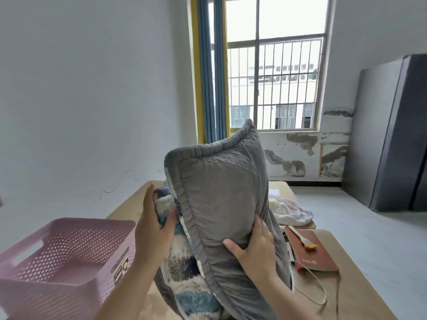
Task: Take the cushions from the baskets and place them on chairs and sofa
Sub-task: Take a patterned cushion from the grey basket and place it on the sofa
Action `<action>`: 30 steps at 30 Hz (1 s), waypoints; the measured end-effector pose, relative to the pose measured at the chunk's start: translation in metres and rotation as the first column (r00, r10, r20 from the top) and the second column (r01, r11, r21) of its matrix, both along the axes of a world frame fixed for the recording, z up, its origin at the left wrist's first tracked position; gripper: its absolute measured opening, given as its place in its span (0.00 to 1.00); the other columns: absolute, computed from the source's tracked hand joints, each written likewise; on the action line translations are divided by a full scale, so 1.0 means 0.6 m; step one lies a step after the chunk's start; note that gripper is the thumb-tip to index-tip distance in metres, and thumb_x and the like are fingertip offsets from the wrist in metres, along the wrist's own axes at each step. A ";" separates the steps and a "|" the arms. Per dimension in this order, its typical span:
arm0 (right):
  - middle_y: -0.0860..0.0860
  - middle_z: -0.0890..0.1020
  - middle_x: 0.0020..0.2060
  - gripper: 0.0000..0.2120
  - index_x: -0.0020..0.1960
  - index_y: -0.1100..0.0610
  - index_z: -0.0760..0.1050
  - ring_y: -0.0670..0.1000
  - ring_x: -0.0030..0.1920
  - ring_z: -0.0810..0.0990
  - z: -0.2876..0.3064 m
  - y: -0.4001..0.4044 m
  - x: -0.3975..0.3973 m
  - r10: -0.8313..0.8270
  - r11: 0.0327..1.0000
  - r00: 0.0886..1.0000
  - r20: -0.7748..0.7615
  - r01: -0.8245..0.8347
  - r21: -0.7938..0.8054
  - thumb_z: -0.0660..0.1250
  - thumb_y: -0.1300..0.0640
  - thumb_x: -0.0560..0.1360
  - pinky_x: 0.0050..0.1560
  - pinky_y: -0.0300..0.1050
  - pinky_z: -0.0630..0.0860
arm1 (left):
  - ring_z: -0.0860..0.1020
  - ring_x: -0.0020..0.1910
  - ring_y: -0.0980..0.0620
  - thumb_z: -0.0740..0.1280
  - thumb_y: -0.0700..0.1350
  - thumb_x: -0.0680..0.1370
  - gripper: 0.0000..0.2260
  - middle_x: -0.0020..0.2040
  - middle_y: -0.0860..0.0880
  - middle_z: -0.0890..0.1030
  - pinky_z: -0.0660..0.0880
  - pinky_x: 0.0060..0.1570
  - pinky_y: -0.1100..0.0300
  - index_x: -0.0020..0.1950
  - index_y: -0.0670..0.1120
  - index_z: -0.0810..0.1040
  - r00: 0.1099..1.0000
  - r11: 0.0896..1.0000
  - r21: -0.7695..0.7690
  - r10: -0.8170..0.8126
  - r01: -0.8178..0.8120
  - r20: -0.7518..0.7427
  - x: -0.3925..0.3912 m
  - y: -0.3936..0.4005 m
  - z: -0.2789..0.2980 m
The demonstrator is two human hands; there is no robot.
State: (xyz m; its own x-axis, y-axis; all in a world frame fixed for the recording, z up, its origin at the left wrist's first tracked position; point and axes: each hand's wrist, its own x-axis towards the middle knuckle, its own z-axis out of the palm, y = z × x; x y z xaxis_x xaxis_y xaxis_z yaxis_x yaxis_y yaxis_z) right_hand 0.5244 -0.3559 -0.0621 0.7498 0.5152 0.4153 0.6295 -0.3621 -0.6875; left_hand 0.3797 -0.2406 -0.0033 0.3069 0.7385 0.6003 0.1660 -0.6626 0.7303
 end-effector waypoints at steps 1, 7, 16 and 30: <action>0.62 0.70 0.63 0.57 0.67 0.64 0.62 0.61 0.65 0.66 0.000 0.004 -0.003 -0.013 1.000 1.000 0.014 0.013 0.027 0.51 0.21 0.54 0.64 0.55 0.65 | 0.73 0.29 0.47 0.60 0.45 0.76 0.26 0.47 0.42 0.77 0.69 0.27 0.57 0.72 0.50 0.54 1.000 1.000 0.021 -0.013 0.013 -0.019 -0.002 -0.002 -0.002; 0.62 0.77 0.41 0.51 0.42 0.65 0.71 0.63 0.44 0.77 -0.002 0.014 0.003 -0.011 0.975 0.998 0.058 -0.002 0.222 0.38 0.20 0.56 0.38 0.50 0.71 | 0.71 0.25 0.55 0.44 0.73 0.66 0.41 0.34 0.51 0.74 0.67 0.23 0.67 0.70 0.47 0.57 0.996 0.982 0.173 -0.062 0.073 -0.070 -0.014 0.003 -0.006; 0.51 0.68 0.23 0.16 0.29 0.57 0.64 0.47 0.26 0.65 0.073 -0.003 0.034 -0.003 0.929 0.986 0.169 -0.060 0.365 0.66 0.58 0.72 0.32 0.35 0.62 | 0.67 0.67 0.47 0.48 0.59 0.68 0.31 0.68 0.48 0.68 0.60 0.67 0.40 0.70 0.51 0.57 0.969 0.971 0.209 -0.060 0.112 -0.240 -0.012 -0.031 -0.013; 0.49 0.66 0.24 0.14 0.33 0.63 0.69 0.51 0.32 0.65 0.212 0.022 0.062 -0.079 0.800 0.995 0.053 0.031 0.599 0.60 0.58 0.76 0.31 0.31 0.63 | 0.82 0.39 0.50 0.55 0.51 0.71 0.17 0.42 0.51 0.83 0.78 0.38 0.50 0.58 0.49 0.68 0.832 0.840 0.508 0.137 0.190 -0.537 0.012 -0.060 -0.054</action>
State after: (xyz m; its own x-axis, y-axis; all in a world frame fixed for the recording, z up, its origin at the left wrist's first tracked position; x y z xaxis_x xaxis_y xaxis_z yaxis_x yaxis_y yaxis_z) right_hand 0.5614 -0.3426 0.0649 0.7251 0.1066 0.6804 0.6772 0.0691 -0.7325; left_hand 0.3872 -0.2768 -0.0356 0.7080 0.3473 0.6149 0.3928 -0.9173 0.0657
